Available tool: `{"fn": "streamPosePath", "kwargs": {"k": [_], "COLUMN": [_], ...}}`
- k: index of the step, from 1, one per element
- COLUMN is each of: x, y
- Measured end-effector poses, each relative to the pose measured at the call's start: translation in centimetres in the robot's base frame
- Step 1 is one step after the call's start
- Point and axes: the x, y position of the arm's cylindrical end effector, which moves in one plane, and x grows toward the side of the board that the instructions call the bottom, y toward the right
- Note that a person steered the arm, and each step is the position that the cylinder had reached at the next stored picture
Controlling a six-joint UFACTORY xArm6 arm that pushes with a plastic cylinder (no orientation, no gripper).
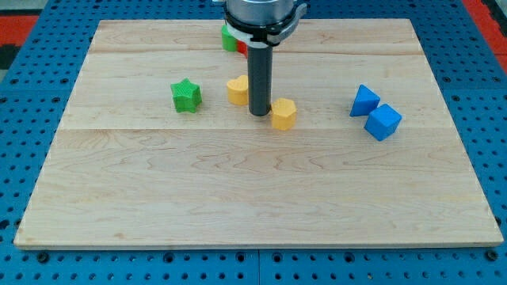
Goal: Move your arm to the top center of the board
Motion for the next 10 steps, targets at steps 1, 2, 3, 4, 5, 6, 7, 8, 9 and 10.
{"fn": "streamPosePath", "kwargs": {"k": [1,2,3,4,5,6,7,8,9,10], "x": [0.3,0.7,1.7,0.2,-2.0,-2.8,-4.2,-4.9,-4.9,-6.4], "y": [5.0,-3.5,-12.4,-21.4,-17.4,-11.8,-8.1,-6.0,-4.3,-3.4]}}
